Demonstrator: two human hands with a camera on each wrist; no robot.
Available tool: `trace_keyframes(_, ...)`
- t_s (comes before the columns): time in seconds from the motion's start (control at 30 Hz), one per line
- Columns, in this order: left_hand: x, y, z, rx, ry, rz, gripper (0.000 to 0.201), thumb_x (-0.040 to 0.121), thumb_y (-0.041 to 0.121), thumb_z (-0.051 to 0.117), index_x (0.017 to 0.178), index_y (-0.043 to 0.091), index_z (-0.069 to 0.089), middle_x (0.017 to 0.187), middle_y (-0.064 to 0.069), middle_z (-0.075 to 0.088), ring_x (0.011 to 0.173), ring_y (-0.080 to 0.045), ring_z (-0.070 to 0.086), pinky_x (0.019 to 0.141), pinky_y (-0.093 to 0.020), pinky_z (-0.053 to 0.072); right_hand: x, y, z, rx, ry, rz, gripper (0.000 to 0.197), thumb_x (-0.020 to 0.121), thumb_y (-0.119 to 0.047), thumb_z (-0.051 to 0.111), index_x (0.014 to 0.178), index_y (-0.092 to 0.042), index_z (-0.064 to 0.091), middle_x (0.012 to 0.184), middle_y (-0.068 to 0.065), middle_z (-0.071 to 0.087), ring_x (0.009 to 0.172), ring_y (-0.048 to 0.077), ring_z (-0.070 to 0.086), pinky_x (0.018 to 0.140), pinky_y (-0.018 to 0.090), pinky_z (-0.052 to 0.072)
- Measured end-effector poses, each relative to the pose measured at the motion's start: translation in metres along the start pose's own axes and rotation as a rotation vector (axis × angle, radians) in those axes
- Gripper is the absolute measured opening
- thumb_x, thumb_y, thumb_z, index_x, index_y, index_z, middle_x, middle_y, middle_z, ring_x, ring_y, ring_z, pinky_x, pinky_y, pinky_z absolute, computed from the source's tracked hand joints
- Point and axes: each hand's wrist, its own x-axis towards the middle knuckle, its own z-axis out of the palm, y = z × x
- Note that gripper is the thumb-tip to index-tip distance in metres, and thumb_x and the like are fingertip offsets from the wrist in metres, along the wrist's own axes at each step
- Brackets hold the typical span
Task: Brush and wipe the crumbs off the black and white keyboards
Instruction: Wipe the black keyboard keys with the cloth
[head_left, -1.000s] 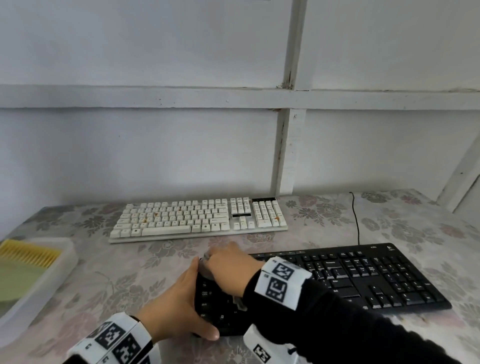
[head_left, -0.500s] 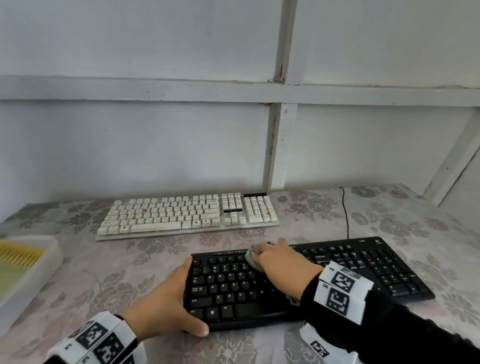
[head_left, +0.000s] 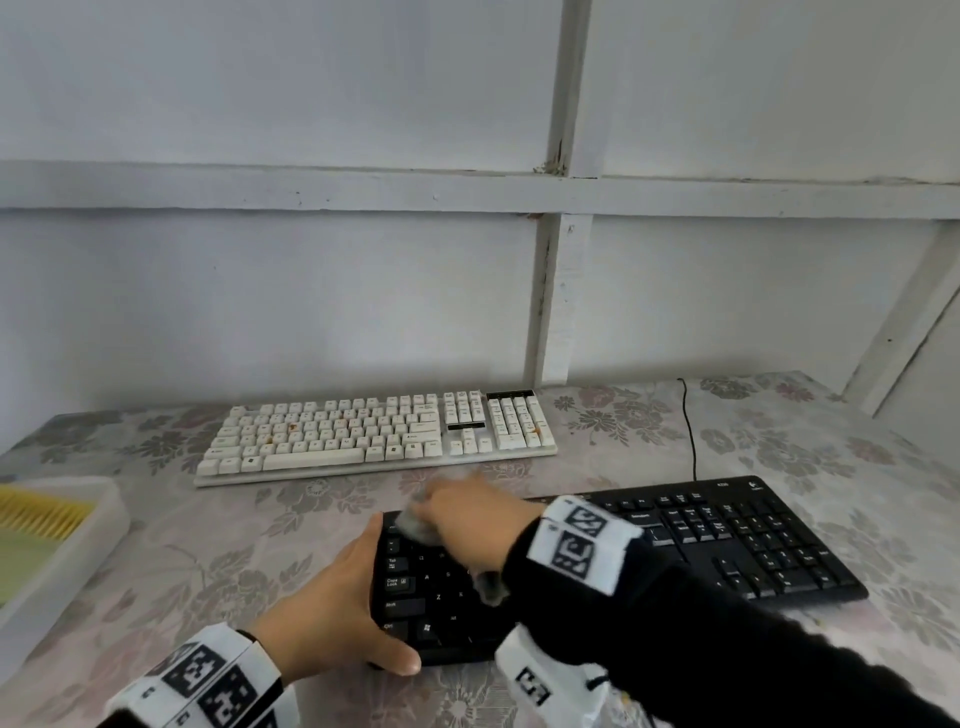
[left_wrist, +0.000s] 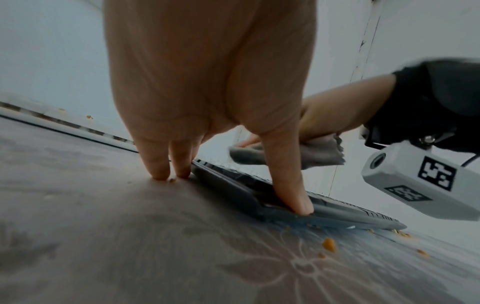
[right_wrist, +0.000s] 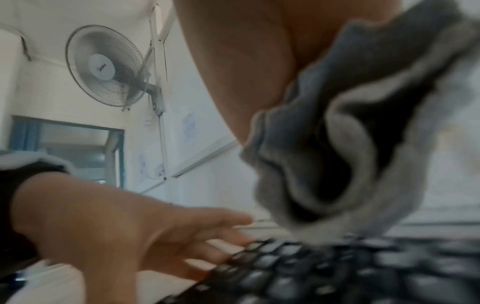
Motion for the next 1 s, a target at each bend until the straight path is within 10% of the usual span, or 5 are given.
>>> trace_keyframes(0.1, 0.001, 0.002, -0.001, 0.022, -0.018, -0.028, 0.110, 0.053, 0.024, 0.088, 0.117, 0.053, 0.003, 0.122, 0.033, 0.028, 0.124, -0.002, 0.031, 0.108, -0.025, 0.030, 0.021, -0.020, 0.010, -0.028, -0.018, -0.010, 0.030, 0.098, -0.010, 0.041, 0.123, -0.004, 0.055, 0.125, 0.014, 0.049, 0.112, 0.037, 0.042, 0.092, 0.044, 0.039)
trace_keyframes(0.27, 0.000, 0.000, 0.002, 0.018, 0.004, 0.016, 0.098, 0.054, 0.015, 0.086, 0.112, 0.059, 0.021, 0.124, 0.028, 0.038, 0.119, 0.005, 0.039, 0.086, -0.008, 0.036, 0.008, 0.005, 0.027, 0.038, 0.038, 0.042, 0.026, 0.092, 0.002, 0.041, 0.111, -0.009, 0.057, 0.122, 0.015, 0.049, 0.115, 0.038, 0.040, 0.092, 0.048, 0.040)
trace_keyframes(0.53, 0.001, -0.010, 0.002, 0.030, -0.014, -0.038, 0.123, 0.040, 0.042, 0.086, 0.139, 0.047, 0.014, 0.136, 0.023, 0.038, 0.128, 0.000, 0.036, 0.109, -0.035, 0.034, -0.033, 0.073, 0.059, 0.118, 0.077, 0.217, 0.029, 0.095, -0.001, 0.038, 0.116, -0.011, 0.056, 0.121, 0.005, 0.046, 0.091, 0.023, 0.033, 0.079, 0.035, 0.036)
trace_keyframes(0.73, 0.001, -0.006, 0.002, 0.024, -0.024, -0.039, 0.124, 0.042, 0.042, 0.085, 0.141, 0.045, 0.010, 0.137, 0.025, 0.032, 0.129, -0.001, 0.032, 0.111, -0.031, 0.031, -0.059, 0.102, 0.041, 0.085, -0.027, 0.397, 0.034, 0.085, 0.008, 0.040, 0.063, -0.018, 0.034, 0.084, 0.002, 0.035, 0.082, 0.021, 0.039, 0.085, 0.034, 0.035)
trace_keyframes(1.0, 0.002, -0.012, 0.003, 0.020, -0.010, -0.018, 0.117, 0.042, 0.039, 0.087, 0.135, 0.052, 0.018, 0.133, 0.026, 0.039, 0.124, 0.002, 0.039, 0.107, -0.034, 0.037, -0.068, 0.101, 0.061, 0.060, 0.062, 0.361, 0.042, 0.089, 0.009, 0.036, 0.124, -0.009, 0.051, 0.130, 0.006, 0.042, 0.098, 0.026, 0.036, 0.068, 0.027, 0.031)
